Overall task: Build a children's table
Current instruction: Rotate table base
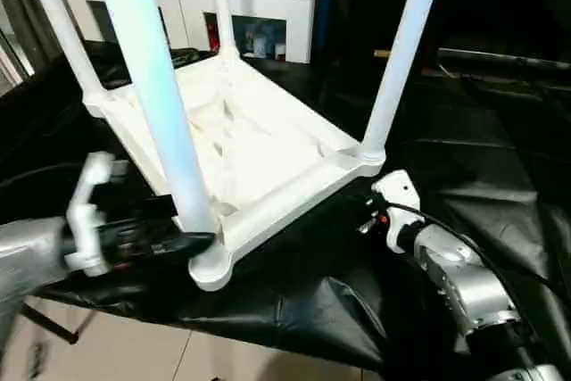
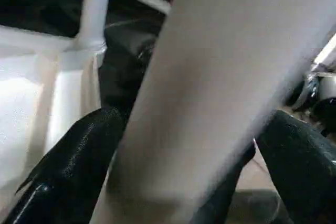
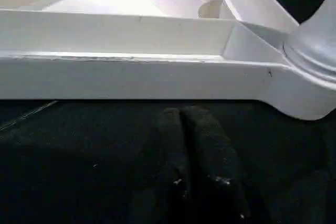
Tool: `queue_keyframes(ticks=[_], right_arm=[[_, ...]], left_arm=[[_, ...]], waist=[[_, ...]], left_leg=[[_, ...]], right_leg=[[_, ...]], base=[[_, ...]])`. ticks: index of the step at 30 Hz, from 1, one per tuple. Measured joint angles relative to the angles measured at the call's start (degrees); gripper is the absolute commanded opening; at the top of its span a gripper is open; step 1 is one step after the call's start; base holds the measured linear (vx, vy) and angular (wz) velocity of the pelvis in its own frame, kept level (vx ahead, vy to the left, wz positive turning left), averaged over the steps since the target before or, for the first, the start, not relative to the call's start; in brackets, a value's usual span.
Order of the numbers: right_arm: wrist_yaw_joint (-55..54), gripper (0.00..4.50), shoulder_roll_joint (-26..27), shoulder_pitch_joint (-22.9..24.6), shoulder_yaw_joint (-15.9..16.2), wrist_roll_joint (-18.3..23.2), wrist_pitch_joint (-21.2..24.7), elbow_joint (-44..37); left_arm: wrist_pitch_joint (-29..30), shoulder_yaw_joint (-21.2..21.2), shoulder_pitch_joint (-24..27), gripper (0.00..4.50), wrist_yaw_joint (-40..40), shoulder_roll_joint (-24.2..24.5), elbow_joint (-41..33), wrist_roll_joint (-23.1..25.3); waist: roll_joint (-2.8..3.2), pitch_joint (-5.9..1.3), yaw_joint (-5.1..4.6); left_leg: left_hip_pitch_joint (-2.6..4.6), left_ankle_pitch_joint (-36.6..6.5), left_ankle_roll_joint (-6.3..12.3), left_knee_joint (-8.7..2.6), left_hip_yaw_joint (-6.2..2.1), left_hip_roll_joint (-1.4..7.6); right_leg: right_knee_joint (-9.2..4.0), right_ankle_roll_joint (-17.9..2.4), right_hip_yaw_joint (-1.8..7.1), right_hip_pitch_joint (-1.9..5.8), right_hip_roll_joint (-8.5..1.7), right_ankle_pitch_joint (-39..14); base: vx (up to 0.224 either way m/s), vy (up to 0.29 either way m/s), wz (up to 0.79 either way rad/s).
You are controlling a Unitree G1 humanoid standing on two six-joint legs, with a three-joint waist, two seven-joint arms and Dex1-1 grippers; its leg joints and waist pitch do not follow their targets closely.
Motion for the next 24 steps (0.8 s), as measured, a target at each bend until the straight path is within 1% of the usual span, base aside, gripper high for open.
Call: queue_keyframes(ticks=[3,4,6,10,15,16,19,24], right_arm=[[-0.71,0.04,2.33,-2.02,0.63,-0.48,-1.38,3.66],[-1.07,0.04,3.25,-3.33,0.95,-1.09,-2.11,6.08],[-1.40,0.04,4.70,-5.26,1.92,-1.76,-2.34,8.60],[-2.54,0.04,5.47,-7.68,2.26,-2.97,-3.47,13.15],[-2.94,0.04,6.21,-8.51,2.16,-3.90,-4.57,16.19],[-3.28,0.04,6.32,-8.76,2.08,-3.95,-5.26,17.18],[-3.66,0.04,6.69,-9.41,2.07,-4.48,-6.16,18.59],[-3.98,0.04,7.19,-9.76,2.00,-5.02,-7.05,19.49]], left_arm=[[-0.67,-2.71,-2.53,4.50,0.80,-3.08,1.35,0.45],[-1.69,-3.98,-4.09,4.50,1.04,-4.88,2.37,1.35],[-2.85,-6.55,-5.80,4.50,1.36,-6.90,3.04,1.95],[-4.04,-10.84,-8.54,4.50,2.00,-10.49,3.82,3.26],[-5.01,-15.44,-10.85,4.50,1.99,-13.87,4.09,4.38],[-5.69,-17.11,-11.80,4.50,1.87,-15.20,4.77,5.32],[-9.01,-20.23,-14.45,4.50,2.04,-18.29,8.10,8.39],[-15.37,-23.77,-17.38,4.50,2.46,-21.04,13.48,12.89]], waist=[[-0.01,0.00,-0.04],[-0.04,-0.01,-0.03],[-0.13,0.03,0.12],[-0.50,0.14,0.14],[-0.72,0.29,-0.13],[-0.72,0.29,-0.18],[-0.72,0.29,-0.33],[-0.70,0.29,-0.50]], left_leg=[[-0.01,0.01,-0.02,0.00,0.00,0.01],[-0.01,0.02,-0.02,0.02,0.00,0.01],[-0.06,0.02,-0.03,0.05,0.00,0.01],[-0.13,0.01,-0.02,0.08,0.00,-0.01],[-0.18,0.01,-0.01,0.06,0.00,0.03],[-0.17,0.01,-0.01,0.06,0.00,0.05],[-0.12,0.03,-0.02,0.09,0.00,0.08],[-0.09,0.03,-0.03,0.10,0.01,0.09]], right_leg=[[0.01,-0.01,-0.01,-0.02,0.00,0.01],[0.01,-0.01,-0.01,-0.01,0.00,0.01],[0.01,-0.02,-0.01,-0.01,-0.01,0.01],[-0.04,-0.03,-0.01,-0.01,-0.02,0.02],[-0.03,-0.03,-0.04,-0.06,-0.01,0.02],[-0.03,-0.03,-0.06,-0.06,0.00,0.02],[0.00,-0.09,-0.07,-0.03,0.02,0.06],[0.00,-0.11,-0.07,-0.03,0.02,0.07]], base=[[0.000,0.000,0.00],[0.000,0.000,0.00],[0.000,0.000,0.00],[0.000,0.000,0.00],[0.000,0.000,0.00],[0.000,0.000,0.00],[0.000,0.000,0.00],[0.000,0.000,0.00]])
